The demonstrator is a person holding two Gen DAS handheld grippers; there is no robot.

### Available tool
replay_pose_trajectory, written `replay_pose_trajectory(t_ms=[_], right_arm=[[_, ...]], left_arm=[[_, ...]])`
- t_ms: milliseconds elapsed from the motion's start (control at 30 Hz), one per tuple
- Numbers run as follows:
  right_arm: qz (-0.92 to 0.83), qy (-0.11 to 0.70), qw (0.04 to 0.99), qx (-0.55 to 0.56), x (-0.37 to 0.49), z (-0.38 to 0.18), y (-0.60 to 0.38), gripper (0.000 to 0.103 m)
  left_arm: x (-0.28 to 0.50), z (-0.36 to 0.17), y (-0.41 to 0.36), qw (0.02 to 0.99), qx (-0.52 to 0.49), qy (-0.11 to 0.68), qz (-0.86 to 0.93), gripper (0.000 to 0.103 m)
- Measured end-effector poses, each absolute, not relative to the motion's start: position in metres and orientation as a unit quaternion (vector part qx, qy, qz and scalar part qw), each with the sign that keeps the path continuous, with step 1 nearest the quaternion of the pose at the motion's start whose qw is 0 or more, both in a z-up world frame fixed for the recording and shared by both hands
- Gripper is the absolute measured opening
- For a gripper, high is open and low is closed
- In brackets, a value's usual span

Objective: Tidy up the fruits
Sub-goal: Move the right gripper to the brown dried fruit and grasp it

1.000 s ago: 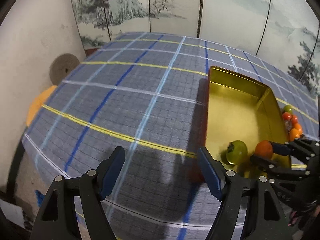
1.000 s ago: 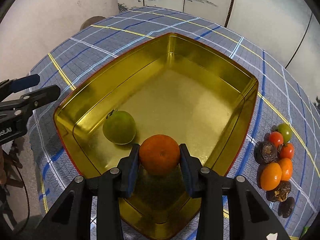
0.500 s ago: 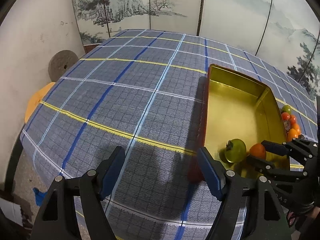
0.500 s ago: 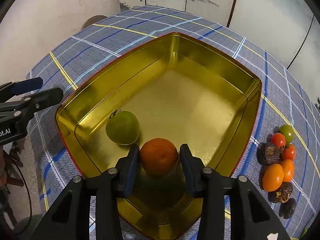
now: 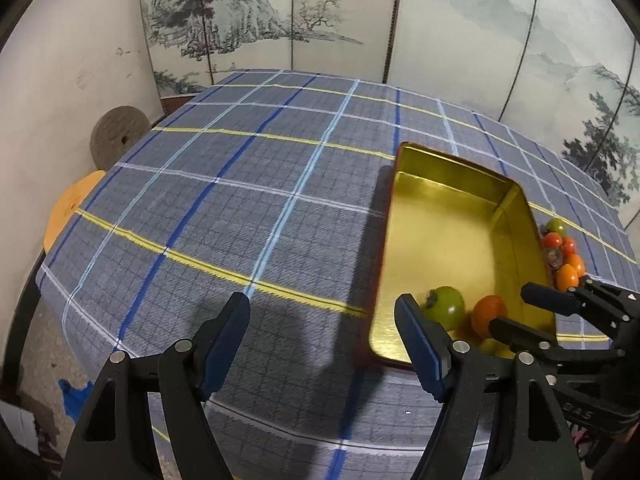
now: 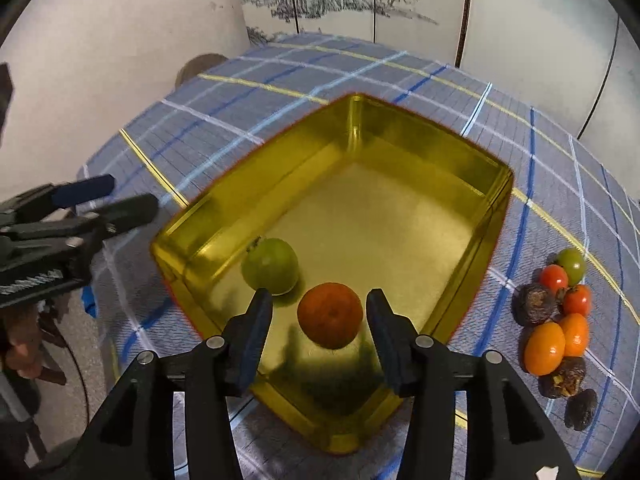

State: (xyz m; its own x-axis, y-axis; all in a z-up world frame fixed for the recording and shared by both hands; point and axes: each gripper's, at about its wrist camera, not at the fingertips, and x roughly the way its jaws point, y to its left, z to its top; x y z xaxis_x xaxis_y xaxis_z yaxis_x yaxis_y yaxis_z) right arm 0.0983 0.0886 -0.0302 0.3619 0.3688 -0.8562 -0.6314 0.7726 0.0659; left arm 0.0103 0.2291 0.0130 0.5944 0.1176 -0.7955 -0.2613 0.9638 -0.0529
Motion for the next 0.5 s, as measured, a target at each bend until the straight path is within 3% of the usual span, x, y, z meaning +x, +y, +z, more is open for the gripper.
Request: replay_pose_trajectory(t_ms=[500], right_arm=[[0.186,0.459,0.865,-0.083,0.098,-0.005,-0.056,0.049]], left_arm=[[0.027,0.024,0.148,0.897,-0.048,0.438,0.026,0.075]])
